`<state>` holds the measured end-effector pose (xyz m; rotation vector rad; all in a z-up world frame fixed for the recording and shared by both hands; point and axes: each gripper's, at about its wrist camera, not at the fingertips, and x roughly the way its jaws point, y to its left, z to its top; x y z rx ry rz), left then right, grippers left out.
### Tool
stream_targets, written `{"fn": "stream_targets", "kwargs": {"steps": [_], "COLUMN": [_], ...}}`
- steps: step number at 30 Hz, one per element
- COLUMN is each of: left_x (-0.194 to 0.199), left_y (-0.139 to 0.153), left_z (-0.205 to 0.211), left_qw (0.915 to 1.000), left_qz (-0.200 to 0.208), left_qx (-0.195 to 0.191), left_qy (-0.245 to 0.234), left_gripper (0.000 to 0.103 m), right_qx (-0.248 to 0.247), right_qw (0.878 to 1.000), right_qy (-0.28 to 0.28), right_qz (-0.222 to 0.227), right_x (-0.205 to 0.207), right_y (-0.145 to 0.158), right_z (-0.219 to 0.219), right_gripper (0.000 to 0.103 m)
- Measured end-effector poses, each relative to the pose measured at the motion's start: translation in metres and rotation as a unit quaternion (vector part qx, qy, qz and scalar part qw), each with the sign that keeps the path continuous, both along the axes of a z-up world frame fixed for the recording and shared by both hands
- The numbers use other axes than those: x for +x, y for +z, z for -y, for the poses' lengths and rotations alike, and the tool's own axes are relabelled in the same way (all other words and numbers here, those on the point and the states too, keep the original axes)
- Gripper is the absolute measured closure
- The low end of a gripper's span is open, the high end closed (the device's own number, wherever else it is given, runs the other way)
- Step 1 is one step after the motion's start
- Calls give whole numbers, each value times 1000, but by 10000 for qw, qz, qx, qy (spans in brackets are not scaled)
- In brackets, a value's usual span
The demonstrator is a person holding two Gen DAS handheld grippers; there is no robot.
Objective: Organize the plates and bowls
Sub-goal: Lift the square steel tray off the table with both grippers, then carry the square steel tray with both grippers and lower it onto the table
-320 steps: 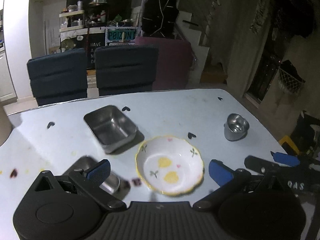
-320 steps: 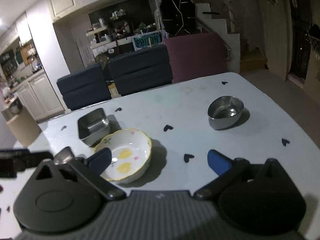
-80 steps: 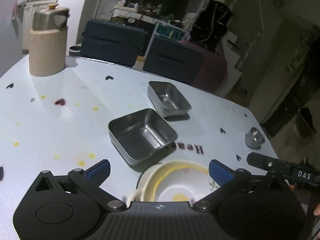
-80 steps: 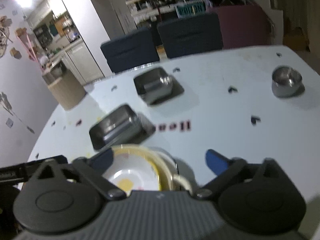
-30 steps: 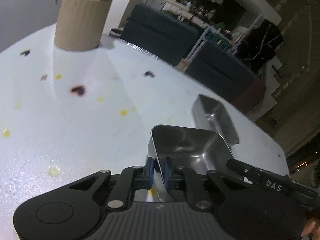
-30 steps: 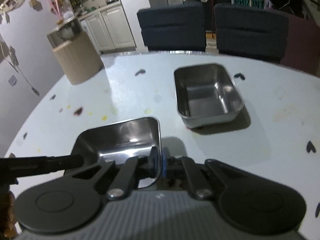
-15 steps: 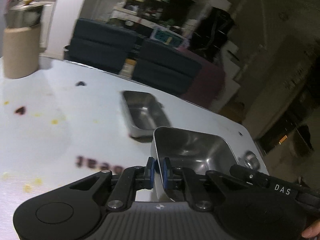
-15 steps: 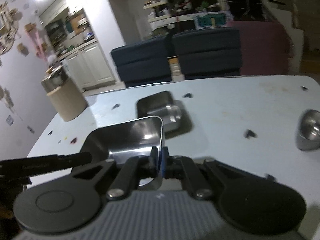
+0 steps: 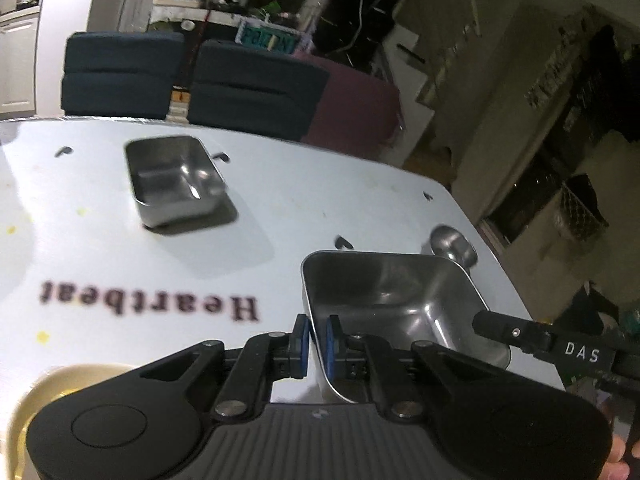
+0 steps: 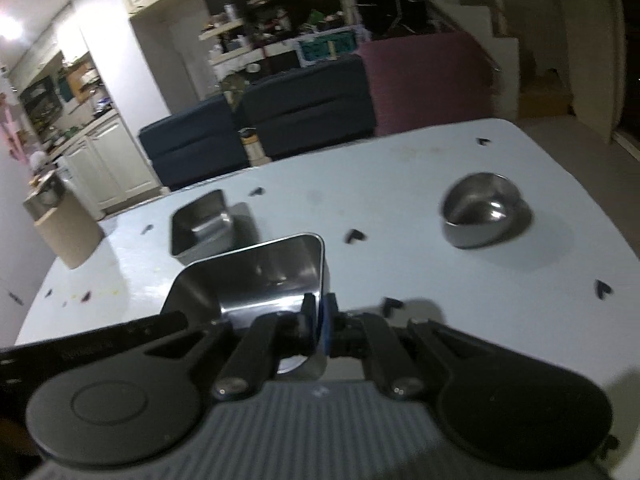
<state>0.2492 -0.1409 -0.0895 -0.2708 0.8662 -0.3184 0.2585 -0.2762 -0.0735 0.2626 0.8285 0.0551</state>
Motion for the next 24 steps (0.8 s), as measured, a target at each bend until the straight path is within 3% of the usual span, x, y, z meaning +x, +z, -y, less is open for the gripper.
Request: {"fn": "stream_targets", "kwargs": {"steps": [15,24], "left_x": [19,25], "left_y": [-46,-54], "left_z": [36,42], "left_qw": [9977,9965], "left_qz": [-603,-717], "left_qx": [172,292], "left_qy": [-247,-329], "left_gripper": [94,94], "right_qx": [-309,-418], "right_qw": [9967,9943], "right_qy": [-254,-232], "right_qz": [-704,-956], "right_x": [15,29], "right_y": [-45,-65], "right_z": [21,28], "right_gripper": [99,99]}}
